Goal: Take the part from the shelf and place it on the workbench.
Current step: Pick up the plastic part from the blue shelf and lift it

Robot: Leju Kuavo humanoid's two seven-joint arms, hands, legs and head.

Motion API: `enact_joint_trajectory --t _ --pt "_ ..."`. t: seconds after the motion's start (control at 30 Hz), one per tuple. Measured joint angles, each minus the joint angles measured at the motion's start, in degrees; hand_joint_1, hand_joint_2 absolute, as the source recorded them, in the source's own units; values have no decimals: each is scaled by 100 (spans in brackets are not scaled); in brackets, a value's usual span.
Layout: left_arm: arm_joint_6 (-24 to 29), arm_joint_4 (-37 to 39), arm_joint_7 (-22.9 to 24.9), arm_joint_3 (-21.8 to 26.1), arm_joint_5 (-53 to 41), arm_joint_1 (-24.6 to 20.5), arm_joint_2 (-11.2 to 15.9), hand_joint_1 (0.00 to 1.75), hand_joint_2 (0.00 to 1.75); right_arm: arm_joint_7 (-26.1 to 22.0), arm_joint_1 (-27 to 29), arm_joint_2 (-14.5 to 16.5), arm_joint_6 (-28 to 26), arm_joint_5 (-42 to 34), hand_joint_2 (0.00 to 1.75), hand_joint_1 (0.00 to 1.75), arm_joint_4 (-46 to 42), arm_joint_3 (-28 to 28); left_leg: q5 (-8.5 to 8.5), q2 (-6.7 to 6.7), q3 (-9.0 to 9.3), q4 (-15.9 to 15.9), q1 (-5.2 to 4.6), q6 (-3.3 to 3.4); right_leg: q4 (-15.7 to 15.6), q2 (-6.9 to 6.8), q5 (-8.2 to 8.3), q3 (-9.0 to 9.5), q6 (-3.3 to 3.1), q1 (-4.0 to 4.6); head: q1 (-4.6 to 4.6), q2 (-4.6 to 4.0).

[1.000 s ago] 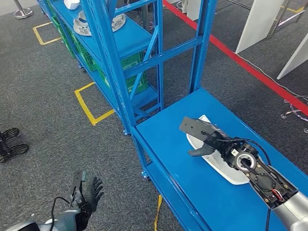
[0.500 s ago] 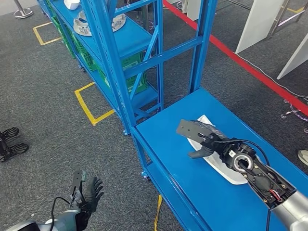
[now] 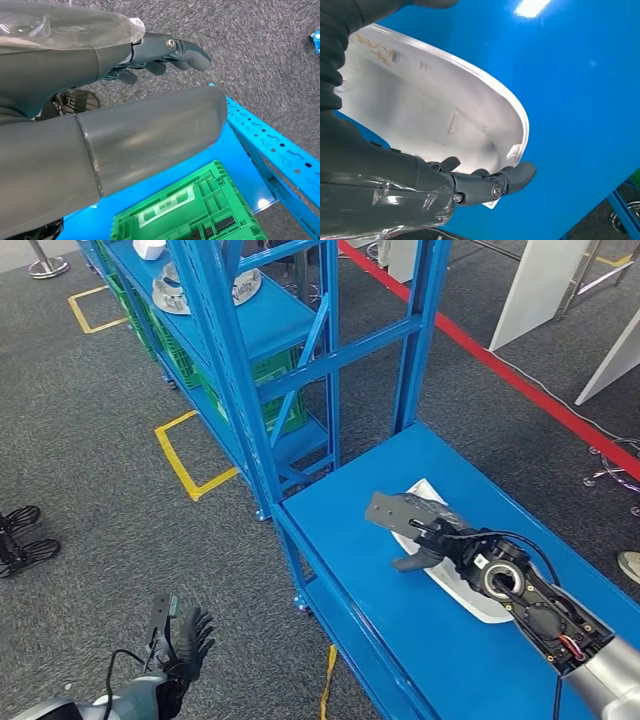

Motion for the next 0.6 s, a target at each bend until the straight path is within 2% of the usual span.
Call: enact_joint_trajectory --t 0.3,0.6 --pt "0 0 0 0 0 1 1 0 0 159 1 -45 -33 140 175 0 4 44 0 0 0 0 0 0 0 0 0 0 0 0 0 0" --pt "2 0 0 0 4 2 7 0 0 78 4 -58 42 232 175 0 77 66 0 1 0 0 0 0 -1 1 0 0 0 0 0 0"
